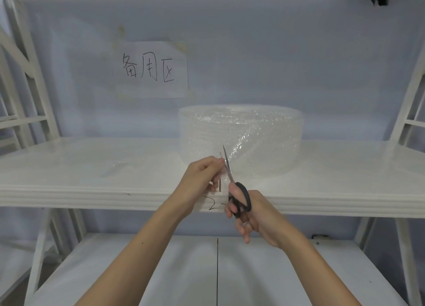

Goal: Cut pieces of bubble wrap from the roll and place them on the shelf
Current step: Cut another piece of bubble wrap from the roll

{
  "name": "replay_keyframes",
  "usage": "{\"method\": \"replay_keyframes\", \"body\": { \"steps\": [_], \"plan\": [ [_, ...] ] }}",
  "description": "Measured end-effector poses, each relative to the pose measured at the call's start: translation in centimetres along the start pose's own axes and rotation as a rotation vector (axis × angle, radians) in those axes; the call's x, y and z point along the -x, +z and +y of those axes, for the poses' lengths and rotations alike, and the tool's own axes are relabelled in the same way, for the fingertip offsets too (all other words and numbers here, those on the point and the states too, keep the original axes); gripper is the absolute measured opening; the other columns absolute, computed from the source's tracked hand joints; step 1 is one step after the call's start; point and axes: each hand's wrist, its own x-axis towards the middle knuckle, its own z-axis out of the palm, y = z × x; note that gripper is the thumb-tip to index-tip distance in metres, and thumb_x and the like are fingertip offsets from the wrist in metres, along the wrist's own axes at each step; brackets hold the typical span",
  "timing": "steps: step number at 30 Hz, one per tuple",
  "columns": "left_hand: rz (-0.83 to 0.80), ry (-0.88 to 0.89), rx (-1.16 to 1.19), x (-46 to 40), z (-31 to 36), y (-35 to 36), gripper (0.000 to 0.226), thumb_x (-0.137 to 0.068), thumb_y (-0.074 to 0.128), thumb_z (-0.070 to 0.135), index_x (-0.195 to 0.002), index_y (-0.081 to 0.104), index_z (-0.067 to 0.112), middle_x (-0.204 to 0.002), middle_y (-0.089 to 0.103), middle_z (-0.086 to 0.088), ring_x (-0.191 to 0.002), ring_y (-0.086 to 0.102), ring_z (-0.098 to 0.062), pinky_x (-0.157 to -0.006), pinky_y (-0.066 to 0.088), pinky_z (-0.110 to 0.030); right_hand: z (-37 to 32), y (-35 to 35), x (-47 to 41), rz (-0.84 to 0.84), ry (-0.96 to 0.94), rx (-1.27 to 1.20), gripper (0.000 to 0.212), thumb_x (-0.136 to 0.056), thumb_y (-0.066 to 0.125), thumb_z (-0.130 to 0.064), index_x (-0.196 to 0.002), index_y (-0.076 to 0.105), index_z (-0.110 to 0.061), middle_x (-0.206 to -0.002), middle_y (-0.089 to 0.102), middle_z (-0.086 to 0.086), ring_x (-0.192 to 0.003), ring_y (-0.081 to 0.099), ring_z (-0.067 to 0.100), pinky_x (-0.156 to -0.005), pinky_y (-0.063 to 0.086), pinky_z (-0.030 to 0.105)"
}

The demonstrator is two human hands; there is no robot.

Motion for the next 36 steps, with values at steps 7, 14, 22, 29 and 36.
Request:
{"method": "replay_keyframes", "body": {
  "steps": [7,14,22,29,36],
  "plan": [
    [0.011,0.041,0.014,0.1,-0.2,0.1,0.031,-0.096,0.060,0.023,-0.065,0.061,0.015,-0.059,0.047,0.003,-0.050,0.043,-0.011,-0.052,0.040,-0.022,-0.4,0.1,-0.2,0.014,-0.010,-0.016,0.063,-0.065,0.058,-0.072,-0.067,0.049,-0.010,-0.068,0.055,0.002,-0.038,0.044,0.020,-0.034,0.039,0.023],
    [0.048,0.048,-0.009,0.1,-0.5,0.2,0.035,-0.096,0.060,0.022,-0.060,0.060,0.022,-0.057,0.044,0.003,-0.051,0.041,-0.011,-0.053,0.039,-0.021,0.3,0.3,0.0,0.037,0.012,-0.035,0.058,-0.073,0.055,-0.068,-0.065,0.048,-0.011,-0.069,0.055,0.004,-0.037,0.043,0.019,-0.033,0.038,0.022],
    [0.048,0.057,-0.033,0.3,-0.6,0.2,0.028,-0.097,0.058,0.027,-0.074,0.061,0.012,-0.067,0.046,-0.010,-0.056,0.041,-0.015,-0.057,0.040,-0.026,-0.7,-0.2,-0.3,0.007,-0.008,0.004,0.056,-0.077,0.052,-0.066,-0.065,0.049,-0.011,-0.068,0.057,0.003,-0.033,0.043,0.020,-0.033,0.036,0.021],
    [0.054,0.069,-0.031,0.3,-0.8,0.2,0.028,-0.098,0.056,0.023,-0.078,0.062,0.005,-0.059,0.046,-0.003,-0.051,0.041,-0.012,-0.052,0.038,-0.020,-0.8,-0.3,-0.3,0.019,-0.025,0.020,0.060,-0.072,0.060,-0.069,-0.065,0.046,-0.011,-0.070,0.056,0.004,-0.031,0.042,0.015,-0.032,0.035,0.021],
    [0.031,0.088,-0.042,0.4,-0.6,0.2,0.028,-0.098,0.056,0.026,-0.074,0.064,0.013,-0.055,0.046,0.000,-0.050,0.041,-0.009,-0.052,0.038,-0.017,-0.9,-0.3,-0.4,0.018,-0.034,-0.010,0.056,-0.070,0.058,-0.065,-0.064,0.045,-0.011,-0.067,0.056,0.004,-0.030,0.043,0.014,-0.031,0.036,0.020]
  ]
}}
